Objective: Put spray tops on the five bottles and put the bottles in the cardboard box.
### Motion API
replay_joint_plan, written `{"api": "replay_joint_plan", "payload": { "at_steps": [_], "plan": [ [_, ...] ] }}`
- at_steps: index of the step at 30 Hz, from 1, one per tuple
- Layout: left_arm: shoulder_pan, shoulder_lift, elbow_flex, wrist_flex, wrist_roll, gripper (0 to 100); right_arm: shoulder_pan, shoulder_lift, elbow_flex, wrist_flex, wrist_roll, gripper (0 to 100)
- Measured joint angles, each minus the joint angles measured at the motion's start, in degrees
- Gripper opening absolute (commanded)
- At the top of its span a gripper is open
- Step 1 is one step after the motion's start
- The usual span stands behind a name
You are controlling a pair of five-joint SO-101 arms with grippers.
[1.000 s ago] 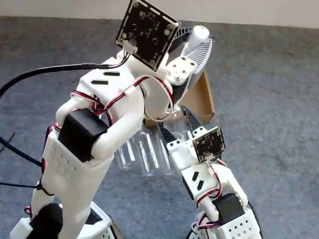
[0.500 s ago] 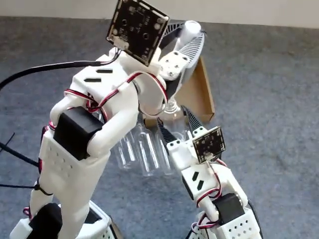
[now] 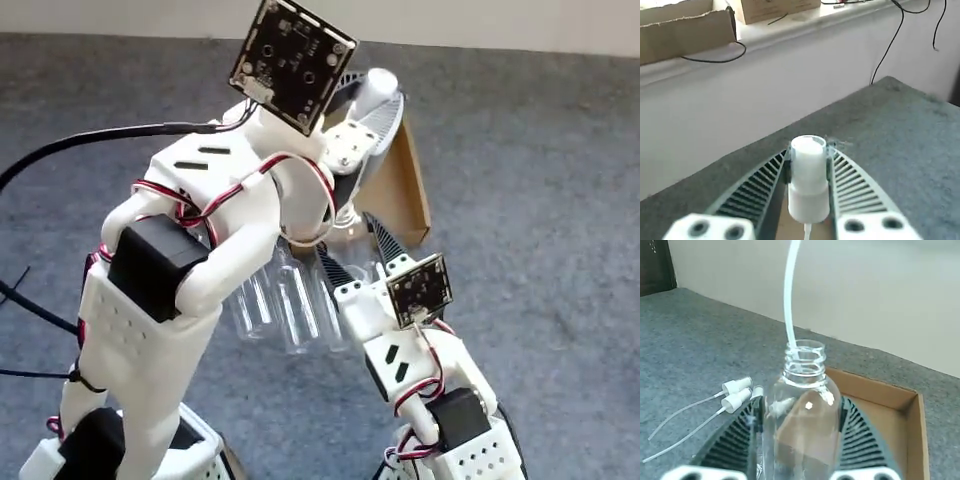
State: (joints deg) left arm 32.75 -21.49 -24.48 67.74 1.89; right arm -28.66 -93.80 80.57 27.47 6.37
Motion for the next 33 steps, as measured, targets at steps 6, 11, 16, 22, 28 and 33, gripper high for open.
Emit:
{"api": "replay_joint_plan", "payload": {
  "at_steps": [6, 11, 16, 22, 28, 33],
  "plan": [
    [0.0, 0.1, 2.0, 1.6, 0.0, 4, -0.1, 0.0, 0.0, 0.0, -0.2, 0.4],
    [0.1, 0.2, 9.7, 0.4, 0.1, 4, -0.1, -0.1, -1.8, 0.0, -1.2, 0.4],
    [0.1, 0.2, 17.1, -5.5, 0.0, 5, 0.1, -0.1, -2.2, 0.0, -3.8, 0.4],
    [-0.4, 0.2, 22.2, -7.9, 0.0, 5, -0.1, 0.0, -2.2, 0.1, -4.3, 0.4],
    [-0.4, 0.2, 22.8, -7.9, 0.0, 10, -0.1, 0.0, -2.2, 0.1, -4.3, 0.4],
    [-0.5, -3.9, 27.2, -7.9, 1.8, 10, -0.1, 0.0, -2.2, 0.1, -4.3, 0.4]
  ]
}}
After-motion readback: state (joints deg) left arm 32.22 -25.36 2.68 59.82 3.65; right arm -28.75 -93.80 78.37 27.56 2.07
